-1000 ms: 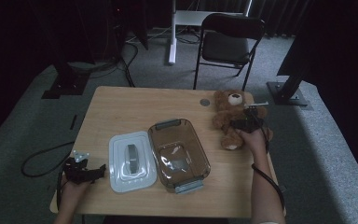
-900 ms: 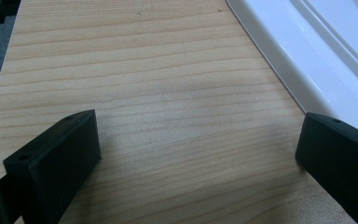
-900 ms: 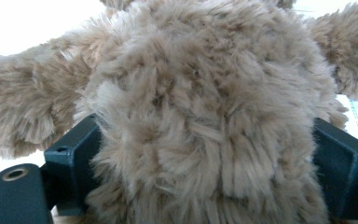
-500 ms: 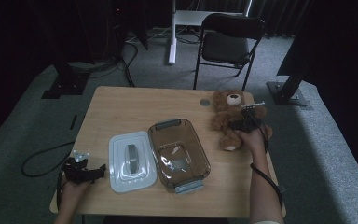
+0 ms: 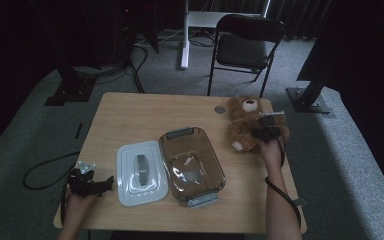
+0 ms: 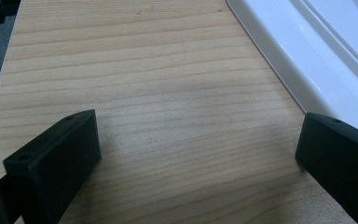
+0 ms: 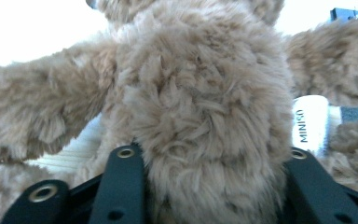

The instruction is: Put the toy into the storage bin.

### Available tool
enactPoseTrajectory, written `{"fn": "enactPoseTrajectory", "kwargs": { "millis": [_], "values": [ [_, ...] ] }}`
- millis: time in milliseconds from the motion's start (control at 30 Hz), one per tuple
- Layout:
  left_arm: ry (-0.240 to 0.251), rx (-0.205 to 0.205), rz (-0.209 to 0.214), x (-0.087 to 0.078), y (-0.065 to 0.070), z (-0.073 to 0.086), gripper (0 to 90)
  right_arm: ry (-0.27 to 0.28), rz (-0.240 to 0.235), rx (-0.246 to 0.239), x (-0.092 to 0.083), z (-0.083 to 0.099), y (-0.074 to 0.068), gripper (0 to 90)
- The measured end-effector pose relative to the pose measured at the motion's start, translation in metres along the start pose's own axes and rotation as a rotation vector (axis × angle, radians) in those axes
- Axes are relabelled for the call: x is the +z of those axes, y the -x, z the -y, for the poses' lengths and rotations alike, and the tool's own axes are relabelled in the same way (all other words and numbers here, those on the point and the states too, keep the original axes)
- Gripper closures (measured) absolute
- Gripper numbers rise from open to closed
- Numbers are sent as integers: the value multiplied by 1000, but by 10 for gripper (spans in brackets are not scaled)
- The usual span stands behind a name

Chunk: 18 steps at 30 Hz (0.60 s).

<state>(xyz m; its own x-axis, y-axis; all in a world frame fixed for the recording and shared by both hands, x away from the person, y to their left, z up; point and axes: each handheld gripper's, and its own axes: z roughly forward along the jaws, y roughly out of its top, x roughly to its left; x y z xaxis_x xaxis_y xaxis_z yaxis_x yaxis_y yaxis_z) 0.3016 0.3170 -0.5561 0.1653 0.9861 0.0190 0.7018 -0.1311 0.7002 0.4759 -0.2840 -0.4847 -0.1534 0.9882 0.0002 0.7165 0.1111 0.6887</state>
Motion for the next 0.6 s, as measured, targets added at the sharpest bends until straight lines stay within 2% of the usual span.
{"fn": "enactPoseTrajectory", "kwargs": {
  "millis": [233, 367, 600],
  "values": [
    [0, 0, 0, 0, 0, 0, 5, 44, -28, 59, -22, 6, 3, 633],
    [0, 0, 0, 0, 0, 0, 5, 72, -33, 34, -37, 8, -2, 633],
    [0, 0, 0, 0, 0, 0, 5, 124, -71, 5, -68, 5, -13, 631]
  ]
}}
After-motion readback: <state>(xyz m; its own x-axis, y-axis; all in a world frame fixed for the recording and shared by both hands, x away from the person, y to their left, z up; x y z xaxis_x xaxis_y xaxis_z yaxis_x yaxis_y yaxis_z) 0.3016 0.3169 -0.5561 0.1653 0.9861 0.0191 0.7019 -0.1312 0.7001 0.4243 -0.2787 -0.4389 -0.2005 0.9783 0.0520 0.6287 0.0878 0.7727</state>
